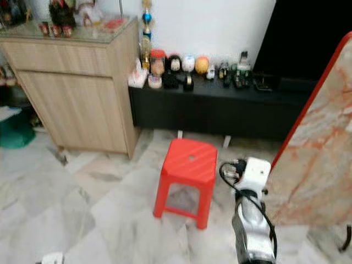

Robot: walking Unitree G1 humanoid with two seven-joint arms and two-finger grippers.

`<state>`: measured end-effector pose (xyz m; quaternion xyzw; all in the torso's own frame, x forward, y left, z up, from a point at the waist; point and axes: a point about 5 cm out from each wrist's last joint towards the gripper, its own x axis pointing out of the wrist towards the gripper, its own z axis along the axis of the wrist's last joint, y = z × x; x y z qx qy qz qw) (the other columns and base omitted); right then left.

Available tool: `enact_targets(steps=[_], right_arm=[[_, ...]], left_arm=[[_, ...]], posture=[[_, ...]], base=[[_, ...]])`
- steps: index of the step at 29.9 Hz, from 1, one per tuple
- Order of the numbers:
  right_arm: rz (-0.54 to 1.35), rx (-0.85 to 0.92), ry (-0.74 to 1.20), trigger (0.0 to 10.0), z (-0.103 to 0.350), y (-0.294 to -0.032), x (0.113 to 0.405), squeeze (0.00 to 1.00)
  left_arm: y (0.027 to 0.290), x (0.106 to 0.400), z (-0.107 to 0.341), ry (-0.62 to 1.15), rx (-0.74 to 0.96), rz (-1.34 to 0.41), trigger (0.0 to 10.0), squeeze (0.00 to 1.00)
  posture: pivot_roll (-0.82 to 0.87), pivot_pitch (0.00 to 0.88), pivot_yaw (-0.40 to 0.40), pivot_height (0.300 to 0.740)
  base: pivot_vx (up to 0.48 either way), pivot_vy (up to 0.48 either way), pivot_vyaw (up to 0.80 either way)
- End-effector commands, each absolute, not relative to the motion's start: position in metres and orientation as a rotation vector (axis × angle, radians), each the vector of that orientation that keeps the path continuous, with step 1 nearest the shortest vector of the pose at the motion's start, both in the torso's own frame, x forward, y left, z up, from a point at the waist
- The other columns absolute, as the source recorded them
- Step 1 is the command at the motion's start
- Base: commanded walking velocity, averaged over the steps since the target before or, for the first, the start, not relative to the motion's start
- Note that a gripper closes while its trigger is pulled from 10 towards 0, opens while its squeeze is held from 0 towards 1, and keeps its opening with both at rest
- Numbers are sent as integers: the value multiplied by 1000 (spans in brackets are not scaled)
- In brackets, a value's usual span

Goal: Hang keys on a hook

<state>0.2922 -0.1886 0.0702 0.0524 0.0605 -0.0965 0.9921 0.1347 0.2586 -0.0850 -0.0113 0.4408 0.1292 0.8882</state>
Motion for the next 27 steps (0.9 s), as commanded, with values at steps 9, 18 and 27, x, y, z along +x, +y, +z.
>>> enact_targets(steps=[9,18,27], right_arm=[[-204,106,108,10000,73,-192,295,0],[-206,105,107,10000,74,-192,296,0],[-201,110,104,10000,74,-190,297,0]], left_arm=[[241,136,-90,935,-37,210,10000,0],[241,134,-90,934,-42,209,10000,0],[241,134,-90,932,-47,210,10000,0]], posture=[[45,0,-70,735],[44,0,-74,735],[42,0,-71,735]], base=[[0,-167,0],[0,-320,0],[0,-213,0]])
